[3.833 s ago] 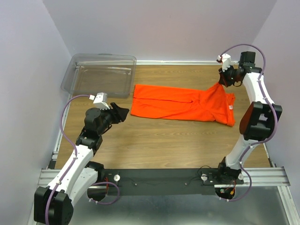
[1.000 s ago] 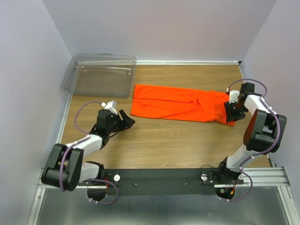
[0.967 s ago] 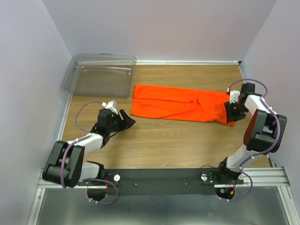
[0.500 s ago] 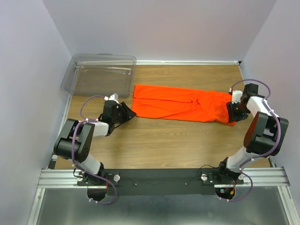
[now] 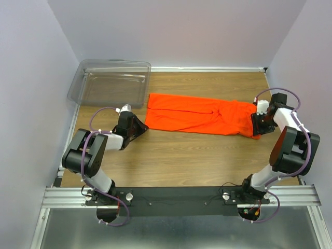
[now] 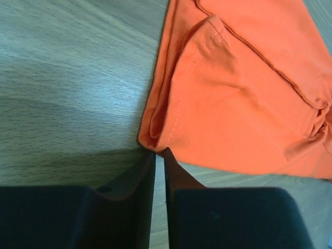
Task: Fold and stack the t-shirts
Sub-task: Fold the tshirt
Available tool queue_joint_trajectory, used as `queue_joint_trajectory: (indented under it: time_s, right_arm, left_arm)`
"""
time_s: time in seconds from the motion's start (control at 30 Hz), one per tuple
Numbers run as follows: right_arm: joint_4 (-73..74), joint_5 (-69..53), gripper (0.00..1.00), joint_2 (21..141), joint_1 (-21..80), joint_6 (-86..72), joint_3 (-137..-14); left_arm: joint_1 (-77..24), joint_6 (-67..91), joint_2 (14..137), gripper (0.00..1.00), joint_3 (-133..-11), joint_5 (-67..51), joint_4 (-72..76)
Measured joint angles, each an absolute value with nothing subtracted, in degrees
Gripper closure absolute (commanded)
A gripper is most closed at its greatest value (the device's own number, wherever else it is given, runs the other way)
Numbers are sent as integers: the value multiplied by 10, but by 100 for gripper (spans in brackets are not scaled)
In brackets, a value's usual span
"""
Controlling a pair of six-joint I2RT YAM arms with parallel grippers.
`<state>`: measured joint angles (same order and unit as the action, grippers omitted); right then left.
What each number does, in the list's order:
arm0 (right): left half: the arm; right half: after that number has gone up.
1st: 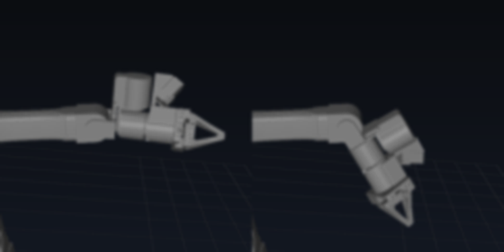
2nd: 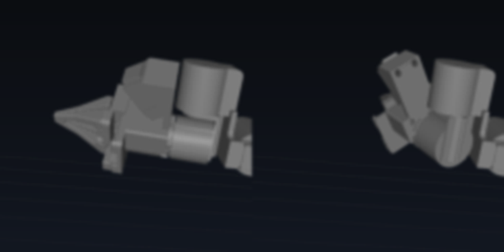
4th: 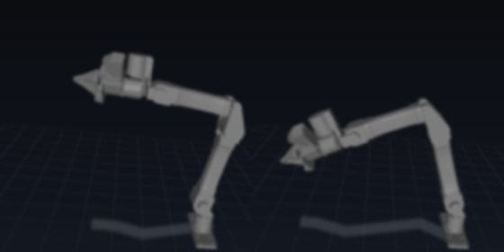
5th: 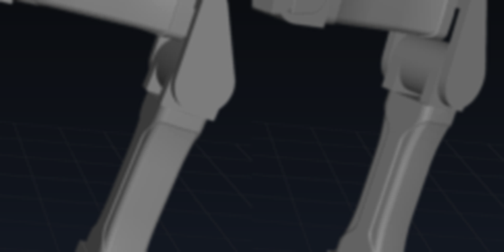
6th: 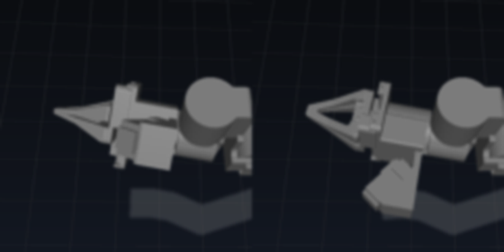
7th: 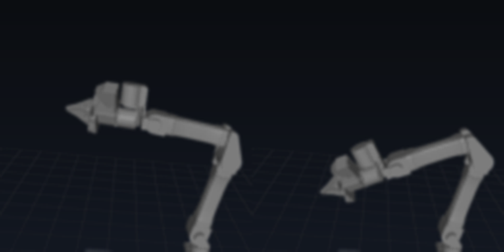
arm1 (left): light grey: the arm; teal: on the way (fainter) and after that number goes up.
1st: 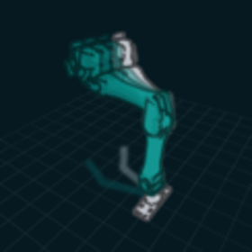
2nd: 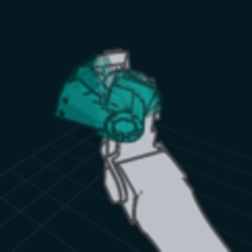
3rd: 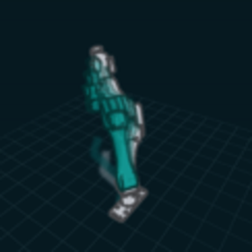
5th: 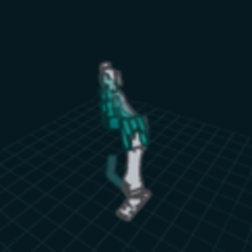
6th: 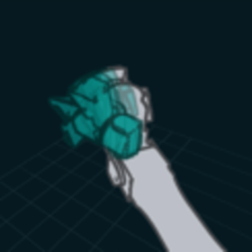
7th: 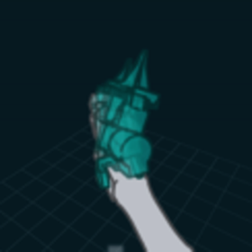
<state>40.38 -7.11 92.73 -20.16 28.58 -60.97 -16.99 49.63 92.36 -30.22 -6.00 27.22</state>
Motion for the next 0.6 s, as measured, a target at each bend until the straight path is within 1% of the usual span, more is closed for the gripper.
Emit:
queue_joint_trajectory:
  time_s: [0.03, 0.07, 0.1, 0.17, 0.2, 0.4, 0.6]
  right_arm:
    - [404, -72, 52, 925, -202, 287, -607]
    - [404, -72, 52, 924, -202, 288, -605]
    - [405, -72, 52, 921, -203, 291, -602]
    - [406, -72, 52, 917, -203, 295, -599]
    - [408, -71, 52, 913, -203, 298, -597]
    - [415, -71, 53, 900, -203, 305, -597]
    - [425, -71, 54, 900, -204, 311, -597]
  left_arm:
    - [-170, 498, 924, 88, -303, -57, 272]
    - [-170, 501, 925, 89, -303, -55, 272]
    - [-170, 502, 925, 94, -303, -53, 272]
    - [-170, 506, 925, 96, -303, -50, 272]
    - [-170, 508, 925, 100, -303, -48, 271]
    - [-170, 514, 917, 100, -295, -42, 272]
    - [-170, 522, 840, 100, -253, -34, 272]
